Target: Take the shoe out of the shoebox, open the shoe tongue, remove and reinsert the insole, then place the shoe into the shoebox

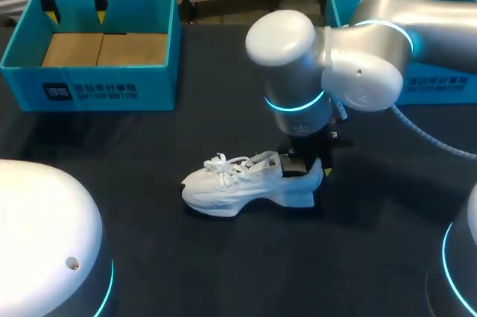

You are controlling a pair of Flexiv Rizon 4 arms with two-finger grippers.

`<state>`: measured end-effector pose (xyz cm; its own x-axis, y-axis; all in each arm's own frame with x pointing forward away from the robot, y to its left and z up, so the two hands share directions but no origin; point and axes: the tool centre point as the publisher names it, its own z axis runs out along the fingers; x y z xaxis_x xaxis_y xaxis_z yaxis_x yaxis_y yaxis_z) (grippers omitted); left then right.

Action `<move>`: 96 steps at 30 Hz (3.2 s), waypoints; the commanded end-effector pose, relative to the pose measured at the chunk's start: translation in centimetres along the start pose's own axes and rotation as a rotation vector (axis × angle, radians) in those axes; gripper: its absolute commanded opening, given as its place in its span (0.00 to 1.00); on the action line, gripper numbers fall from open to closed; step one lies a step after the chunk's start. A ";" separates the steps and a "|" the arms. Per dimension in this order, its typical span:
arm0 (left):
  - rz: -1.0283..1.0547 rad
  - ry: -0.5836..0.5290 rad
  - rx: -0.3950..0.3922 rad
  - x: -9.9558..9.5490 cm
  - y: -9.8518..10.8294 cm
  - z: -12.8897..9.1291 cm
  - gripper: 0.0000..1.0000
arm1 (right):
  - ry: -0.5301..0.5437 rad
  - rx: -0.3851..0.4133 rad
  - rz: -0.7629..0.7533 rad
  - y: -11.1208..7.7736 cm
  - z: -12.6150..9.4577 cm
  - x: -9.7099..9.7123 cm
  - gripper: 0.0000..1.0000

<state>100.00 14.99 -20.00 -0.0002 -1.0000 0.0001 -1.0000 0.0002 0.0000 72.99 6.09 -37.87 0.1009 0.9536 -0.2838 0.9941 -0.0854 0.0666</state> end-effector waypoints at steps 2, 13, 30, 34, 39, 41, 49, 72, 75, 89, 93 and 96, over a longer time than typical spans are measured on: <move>0.000 0.000 0.000 0.0 0.0 0.0 1.00 | 0.011 0.012 0.005 0.1 1.1 0.5 0.00; 0.000 0.000 0.000 0.0 0.0 0.0 1.00 | 0.065 0.010 -0.053 -0.1 -2.9 -0.4 1.00; 0.000 0.000 0.000 0.0 0.0 0.0 1.00 | 0.218 -0.124 -0.686 -0.8 -9.8 -0.5 1.00; 0.000 0.000 0.000 0.0 0.0 0.0 1.00 | 0.213 -0.238 -0.925 -0.9 -10.8 0.7 1.00; 0.000 0.000 0.000 0.0 0.0 0.0 1.00 | 0.186 -0.260 -1.002 -0.9 -11.2 1.3 1.00; 0.000 0.000 0.000 0.0 0.0 0.0 1.00 | 0.186 -0.260 -1.002 -0.9 -11.2 1.3 1.00; 0.000 0.000 0.000 0.0 0.0 0.0 1.00 | 0.186 -0.260 -1.002 -0.9 -11.2 1.3 1.00; 0.000 0.000 0.000 0.0 0.0 0.0 1.00 | 0.344 -0.410 -1.348 -0.4 -12.9 0.0 1.00; 0.000 0.000 0.000 0.0 0.0 0.0 1.00 | 0.390 -0.460 -1.423 -0.1 -13.0 -1.0 1.00; 0.000 0.000 0.000 0.0 0.0 0.0 1.00 | 0.560 -0.687 -1.525 0.7 -10.7 -6.1 1.00; 0.000 0.000 0.000 0.0 0.0 0.0 1.00 | 0.636 -0.751 -1.554 0.9 -9.5 -6.9 1.00; 0.000 0.000 0.000 0.0 0.0 0.0 1.00 | 0.705 -0.784 -1.592 0.8 -8.5 -7.2 1.00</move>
<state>100.00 14.99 -20.00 -0.0001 -1.0000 0.0001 -1.0000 0.0001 0.0000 72.95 3.50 -26.59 -0.9909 -0.0256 -0.1321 -0.0572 0.9686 0.2419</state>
